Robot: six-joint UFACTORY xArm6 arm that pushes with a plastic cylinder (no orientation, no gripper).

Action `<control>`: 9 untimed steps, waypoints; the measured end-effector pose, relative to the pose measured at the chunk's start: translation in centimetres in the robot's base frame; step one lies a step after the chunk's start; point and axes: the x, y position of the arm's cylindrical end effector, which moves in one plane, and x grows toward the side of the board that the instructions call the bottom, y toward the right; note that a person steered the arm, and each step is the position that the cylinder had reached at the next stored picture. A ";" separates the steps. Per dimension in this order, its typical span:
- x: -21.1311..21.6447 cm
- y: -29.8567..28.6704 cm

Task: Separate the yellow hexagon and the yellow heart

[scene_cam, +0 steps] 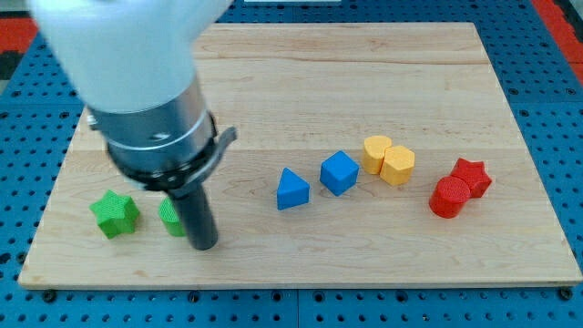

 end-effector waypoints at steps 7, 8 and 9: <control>-1.8 -6.3; -1.8 -6.0; -1.9 -5.8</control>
